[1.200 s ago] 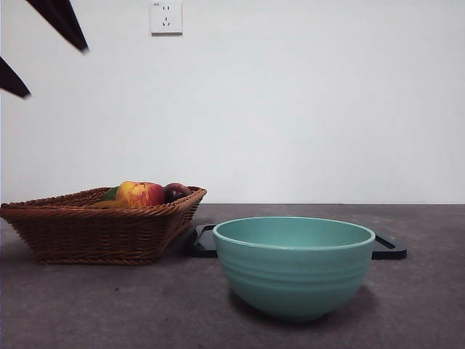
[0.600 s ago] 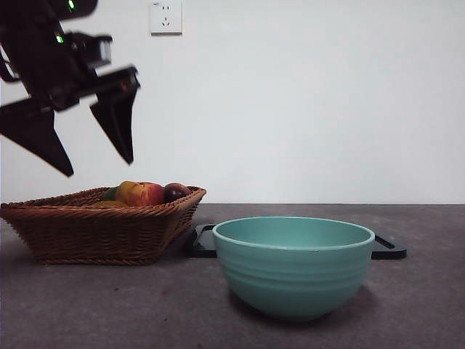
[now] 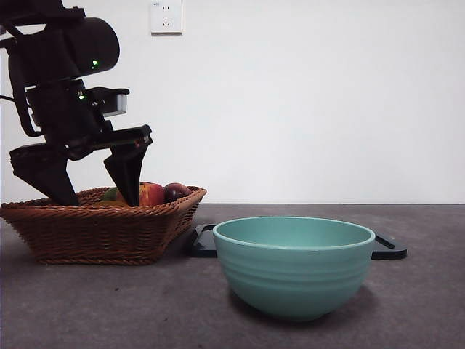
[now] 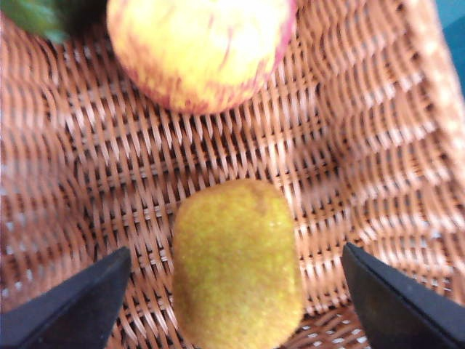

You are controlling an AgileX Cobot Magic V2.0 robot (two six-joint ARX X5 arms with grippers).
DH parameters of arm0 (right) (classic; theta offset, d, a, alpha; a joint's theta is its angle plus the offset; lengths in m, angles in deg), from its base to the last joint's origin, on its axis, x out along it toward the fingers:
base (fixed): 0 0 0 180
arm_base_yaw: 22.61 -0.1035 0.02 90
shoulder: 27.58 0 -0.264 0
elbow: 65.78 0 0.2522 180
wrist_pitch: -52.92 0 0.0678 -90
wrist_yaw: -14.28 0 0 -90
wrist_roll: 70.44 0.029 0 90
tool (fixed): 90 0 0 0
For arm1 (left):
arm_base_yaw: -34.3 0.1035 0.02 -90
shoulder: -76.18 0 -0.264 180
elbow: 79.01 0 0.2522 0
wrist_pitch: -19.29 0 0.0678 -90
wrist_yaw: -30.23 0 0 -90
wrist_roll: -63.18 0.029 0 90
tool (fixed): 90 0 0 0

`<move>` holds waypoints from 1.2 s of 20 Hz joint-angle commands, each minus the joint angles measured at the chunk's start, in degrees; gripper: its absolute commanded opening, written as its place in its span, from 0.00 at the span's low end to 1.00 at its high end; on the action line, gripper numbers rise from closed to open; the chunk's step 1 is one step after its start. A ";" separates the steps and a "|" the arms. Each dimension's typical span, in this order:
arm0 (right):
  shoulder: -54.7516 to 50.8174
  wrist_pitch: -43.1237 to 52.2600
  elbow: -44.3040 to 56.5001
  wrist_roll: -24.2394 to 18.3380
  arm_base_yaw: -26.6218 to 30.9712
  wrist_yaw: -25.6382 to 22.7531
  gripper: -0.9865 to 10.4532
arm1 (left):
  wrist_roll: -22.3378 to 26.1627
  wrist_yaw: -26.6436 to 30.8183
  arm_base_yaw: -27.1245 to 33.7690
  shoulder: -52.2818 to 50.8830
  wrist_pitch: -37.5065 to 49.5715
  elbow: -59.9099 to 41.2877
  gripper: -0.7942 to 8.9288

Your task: Pick up the wifruite, put it on the bowl, pick up the plate, put it on desk

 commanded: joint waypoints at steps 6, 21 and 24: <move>0.22 0.55 -1.18 0.04 -0.26 0.09 0.46 | 0.42 0.17 -0.85 2.71 0.24 1.18 0.32; 0.20 0.57 -1.18 0.02 -0.26 0.04 0.46 | 0.22 -2.49 -8.39 -13.94 -0.61 1.20 0.29; 0.20 0.55 -1.18 0.02 -0.26 0.02 0.46 | -0.15 -6.69 -13.92 -17.62 -0.85 1.18 0.29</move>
